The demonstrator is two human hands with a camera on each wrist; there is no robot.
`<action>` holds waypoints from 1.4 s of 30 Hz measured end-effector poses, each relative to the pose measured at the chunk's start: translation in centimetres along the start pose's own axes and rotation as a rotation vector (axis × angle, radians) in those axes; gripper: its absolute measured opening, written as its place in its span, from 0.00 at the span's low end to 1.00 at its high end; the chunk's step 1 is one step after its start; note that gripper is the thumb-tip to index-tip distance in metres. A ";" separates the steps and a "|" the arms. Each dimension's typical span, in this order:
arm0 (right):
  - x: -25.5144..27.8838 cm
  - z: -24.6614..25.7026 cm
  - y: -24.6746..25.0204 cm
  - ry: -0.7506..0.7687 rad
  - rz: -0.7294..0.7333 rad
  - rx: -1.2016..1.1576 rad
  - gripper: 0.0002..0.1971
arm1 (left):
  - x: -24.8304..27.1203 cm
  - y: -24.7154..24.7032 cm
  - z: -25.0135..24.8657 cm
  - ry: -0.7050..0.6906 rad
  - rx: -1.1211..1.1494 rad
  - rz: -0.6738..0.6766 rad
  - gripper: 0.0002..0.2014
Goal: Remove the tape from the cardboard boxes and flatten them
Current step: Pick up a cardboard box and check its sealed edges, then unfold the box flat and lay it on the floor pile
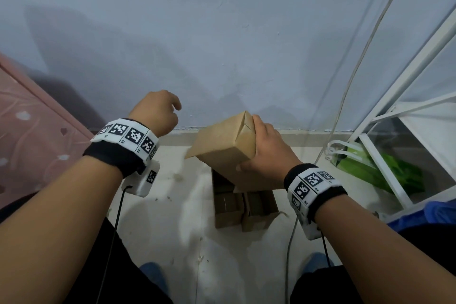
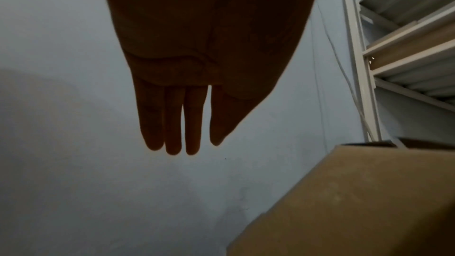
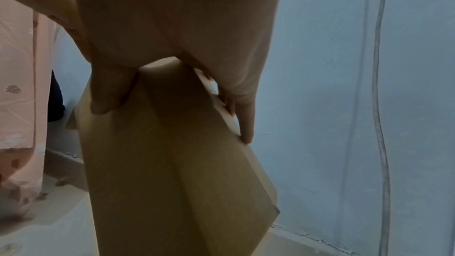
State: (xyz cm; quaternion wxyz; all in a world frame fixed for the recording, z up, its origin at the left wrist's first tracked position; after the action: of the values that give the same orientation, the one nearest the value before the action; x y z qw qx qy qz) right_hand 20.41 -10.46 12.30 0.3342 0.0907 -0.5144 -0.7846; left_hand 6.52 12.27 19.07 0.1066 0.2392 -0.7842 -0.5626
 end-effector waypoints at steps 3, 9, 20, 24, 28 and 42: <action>-0.2 0.1 0.1 -0.010 -0.016 -0.105 0.69 | 0.3 -1.0 -0.5 0.018 -0.027 0.133 0.20; -0.5 0.2 1.0 -0.083 -0.089 -0.400 0.63 | 1.0 -2.9 -2.0 -0.003 0.053 0.384 0.08; -0.3 0.1 2.6 -0.116 -0.041 -1.049 0.32 | 0.9 -4.2 -3.5 -0.037 0.409 0.357 0.32; -0.5 0.5 2.8 -0.124 -0.024 -1.121 0.37 | 0.3 -3.0 -3.3 0.027 0.495 0.097 0.31; -0.5 0.6 2.9 -0.131 -0.017 -1.105 0.38 | 0.3 -2.6 -3.3 0.071 0.503 -0.044 0.30; -0.6 -0.7 2.6 -0.193 -0.075 -1.040 0.31 | 0.8 -2.6 -3.8 -0.010 0.610 -0.201 0.19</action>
State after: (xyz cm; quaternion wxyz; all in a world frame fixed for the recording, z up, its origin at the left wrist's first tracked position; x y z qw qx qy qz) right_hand 22.39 -11.25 14.12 0.2579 -0.1411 -0.0823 -0.9523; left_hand 8.14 8.07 17.87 -0.0299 0.3336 -0.8896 -0.3105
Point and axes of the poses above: each hand's wrist, its own x-axis away from the middle knuckle, its own y-axis out of the back of the hand, z = x × y, the point moved 4 cm from there along -x, towards the middle knuckle, and after that the axes turned 14 degrees about -y, right-handed, at the moved point
